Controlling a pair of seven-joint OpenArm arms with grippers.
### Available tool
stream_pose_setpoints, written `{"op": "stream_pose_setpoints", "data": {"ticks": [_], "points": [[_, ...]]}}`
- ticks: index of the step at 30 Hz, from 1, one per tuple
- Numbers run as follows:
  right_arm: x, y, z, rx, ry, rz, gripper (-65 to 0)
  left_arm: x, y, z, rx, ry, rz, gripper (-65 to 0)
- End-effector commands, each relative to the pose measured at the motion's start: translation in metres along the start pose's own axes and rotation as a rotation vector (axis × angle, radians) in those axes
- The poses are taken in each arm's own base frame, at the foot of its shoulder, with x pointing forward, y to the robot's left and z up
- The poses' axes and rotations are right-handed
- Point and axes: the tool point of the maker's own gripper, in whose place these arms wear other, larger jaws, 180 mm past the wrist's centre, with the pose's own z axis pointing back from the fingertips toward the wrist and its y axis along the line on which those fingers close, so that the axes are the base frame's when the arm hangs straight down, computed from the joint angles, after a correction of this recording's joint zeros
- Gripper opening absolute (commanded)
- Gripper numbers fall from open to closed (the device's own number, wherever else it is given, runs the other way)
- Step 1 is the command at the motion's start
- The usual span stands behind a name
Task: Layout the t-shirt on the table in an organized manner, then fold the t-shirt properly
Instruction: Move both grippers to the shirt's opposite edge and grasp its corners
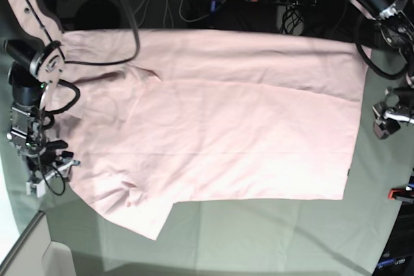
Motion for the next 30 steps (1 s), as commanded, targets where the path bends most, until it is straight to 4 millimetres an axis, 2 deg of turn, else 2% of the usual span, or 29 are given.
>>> {"op": "stream_pose_setpoints", "data": {"ticks": [1, 4, 10, 13, 15, 19, 23, 28, 30], "points": [[0.031, -0.01, 0.001, -0.025, -0.076, -0.003, -32.4, 0.018, -0.002, 0.003, -0.008, -0.053, -0.013, -15.9], [0.028, -0.015, 0.001, -0.056, -0.071, -0.006, -32.4, 0.019, -0.003, 0.002, -0.01, -0.055, -0.011, -15.9], [-0.003, -0.021, 0.005, -0.085, -0.021, -0.004, -32.4, 0.034, -0.011, -0.006, -0.015, -0.08, -0.009, -15.9], [-0.016, -0.02, 0.006, -0.084, 0.001, -0.003, -32.5, 0.037, -0.013, -0.025, -0.005, -0.049, 0.009, -15.9], [-0.022, -0.015, 0.006, -0.075, 0.01, -0.006, -32.7, 0.034, -0.018, -0.045, -0.008, -0.001, 0.021, -15.9], [-0.024, -0.015, 0.006, -0.074, 0.015, -0.006, -33.0, 0.037, -0.046, -0.086, -0.038, 0.034, -0.058, -15.9], [-0.038, -0.012, 0.006, -0.063, 0.045, -0.013, -36.0, 0.021, -0.08, -0.121, -0.082, 0.068, -0.165, -15.9], [-0.039, -0.011, 0.005, -0.061, 0.049, -0.015, -39.9, 0.004, -0.093, -0.146, -0.11, 0.097, -0.149, -16.0], [-0.039, -0.012, 0.006, -0.063, 0.049, -0.014, -39.9, -0.001, -0.089, -0.15, -0.108, 0.098, -0.138, -16.0]]}}
